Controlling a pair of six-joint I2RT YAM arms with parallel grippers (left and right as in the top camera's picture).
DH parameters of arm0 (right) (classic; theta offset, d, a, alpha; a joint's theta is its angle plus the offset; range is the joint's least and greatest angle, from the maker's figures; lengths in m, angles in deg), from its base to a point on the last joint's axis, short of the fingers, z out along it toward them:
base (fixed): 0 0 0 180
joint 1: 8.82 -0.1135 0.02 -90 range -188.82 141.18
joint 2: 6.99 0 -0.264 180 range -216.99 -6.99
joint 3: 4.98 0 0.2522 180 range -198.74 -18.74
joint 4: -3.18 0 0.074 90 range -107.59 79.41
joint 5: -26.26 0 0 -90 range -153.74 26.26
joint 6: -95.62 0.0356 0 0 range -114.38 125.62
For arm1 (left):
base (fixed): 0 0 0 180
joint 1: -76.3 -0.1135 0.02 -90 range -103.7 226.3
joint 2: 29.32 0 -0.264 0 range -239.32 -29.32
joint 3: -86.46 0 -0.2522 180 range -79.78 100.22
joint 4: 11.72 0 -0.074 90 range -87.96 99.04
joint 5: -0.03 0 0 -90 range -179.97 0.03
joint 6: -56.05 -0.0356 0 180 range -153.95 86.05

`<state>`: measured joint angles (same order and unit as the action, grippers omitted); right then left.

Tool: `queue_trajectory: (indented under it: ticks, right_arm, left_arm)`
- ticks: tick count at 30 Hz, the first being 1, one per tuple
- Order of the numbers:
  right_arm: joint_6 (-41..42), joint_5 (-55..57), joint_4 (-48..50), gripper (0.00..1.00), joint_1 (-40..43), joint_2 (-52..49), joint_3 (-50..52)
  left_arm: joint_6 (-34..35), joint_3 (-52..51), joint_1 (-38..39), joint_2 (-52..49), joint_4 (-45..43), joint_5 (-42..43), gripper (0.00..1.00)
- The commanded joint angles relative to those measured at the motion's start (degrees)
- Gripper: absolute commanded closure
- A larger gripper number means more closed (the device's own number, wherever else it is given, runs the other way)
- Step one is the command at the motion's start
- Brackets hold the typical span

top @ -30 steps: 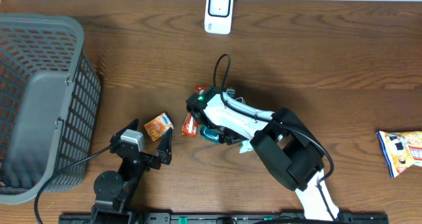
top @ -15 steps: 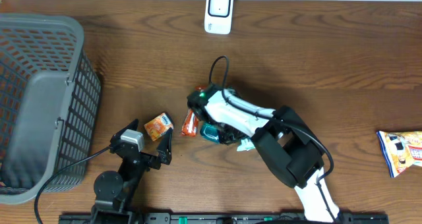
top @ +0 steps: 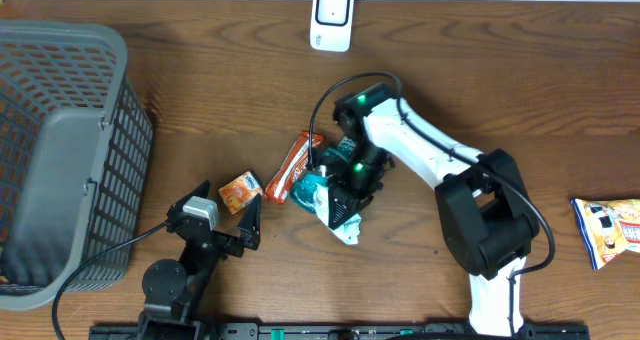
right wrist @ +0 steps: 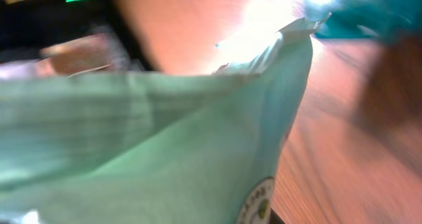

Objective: Scan the item barcode
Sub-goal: 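Lift the green packet with the right gripper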

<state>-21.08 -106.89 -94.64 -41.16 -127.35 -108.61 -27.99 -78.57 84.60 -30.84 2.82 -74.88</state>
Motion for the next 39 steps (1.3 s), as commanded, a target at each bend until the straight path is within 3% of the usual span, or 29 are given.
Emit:
queue_trajectory:
  ticks: [1,9,20,39]
  right_arm:
    - [-20.1,-15.8,-1.6,0.99,0.8,1.4,-0.1]
    - [-33.5,-22.8,-2.5,0.99,0.7,1.4,-0.1]
    - [-41.7,-24.7,-2.0,0.99,0.7,1.4,-0.1]
    - [-42.8,-26.5,5.0,0.99,0.7,1.4,-0.1]
  left_arm:
    - [-0.4,-1.0,-0.2,0.1,1.9,0.5,0.02]
    - [-0.4,-1.0,-0.2,0.1,1.9,0.5,0.02]
    - [-0.4,-1.0,-0.2,0.1,1.9,0.5,0.02]
    - [-0.4,-1.0,-0.2,0.1,1.9,0.5,0.02]
